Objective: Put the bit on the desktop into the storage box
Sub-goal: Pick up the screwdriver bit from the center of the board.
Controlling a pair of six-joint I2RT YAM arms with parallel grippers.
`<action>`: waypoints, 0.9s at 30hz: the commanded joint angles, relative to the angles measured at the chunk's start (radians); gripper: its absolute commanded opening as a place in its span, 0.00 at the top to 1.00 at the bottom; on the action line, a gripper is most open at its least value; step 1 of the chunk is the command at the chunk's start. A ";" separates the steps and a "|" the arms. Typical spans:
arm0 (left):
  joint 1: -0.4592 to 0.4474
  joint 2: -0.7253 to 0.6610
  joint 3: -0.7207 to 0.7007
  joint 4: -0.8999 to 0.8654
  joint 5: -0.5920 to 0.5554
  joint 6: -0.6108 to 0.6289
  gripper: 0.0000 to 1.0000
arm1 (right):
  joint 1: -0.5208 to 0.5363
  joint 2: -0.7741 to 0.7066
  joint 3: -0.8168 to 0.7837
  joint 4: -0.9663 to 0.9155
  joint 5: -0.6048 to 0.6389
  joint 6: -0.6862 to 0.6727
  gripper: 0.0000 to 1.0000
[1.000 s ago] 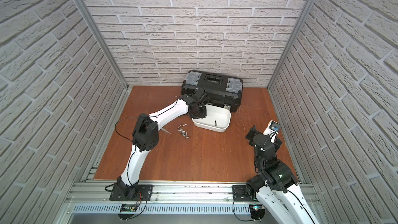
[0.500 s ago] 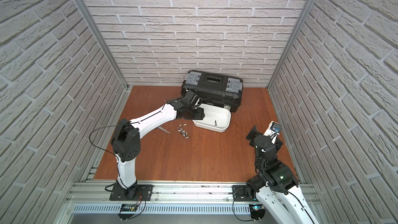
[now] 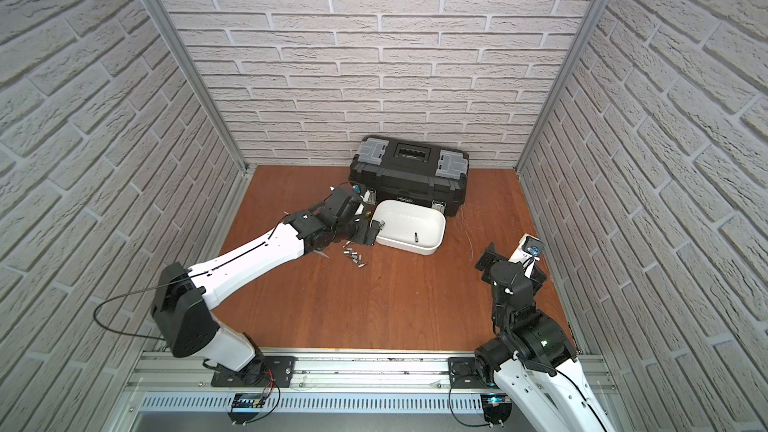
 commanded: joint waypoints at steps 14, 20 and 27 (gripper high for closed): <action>0.013 0.004 -0.008 -0.239 0.168 0.281 0.27 | -0.004 -0.007 0.016 0.015 0.013 0.004 0.02; 0.013 0.117 0.081 -0.350 0.148 0.291 0.46 | -0.003 -0.010 0.017 0.012 0.013 0.006 0.02; 0.013 0.249 0.178 -0.419 0.144 0.290 0.59 | -0.004 -0.027 0.018 -0.002 0.013 0.013 0.02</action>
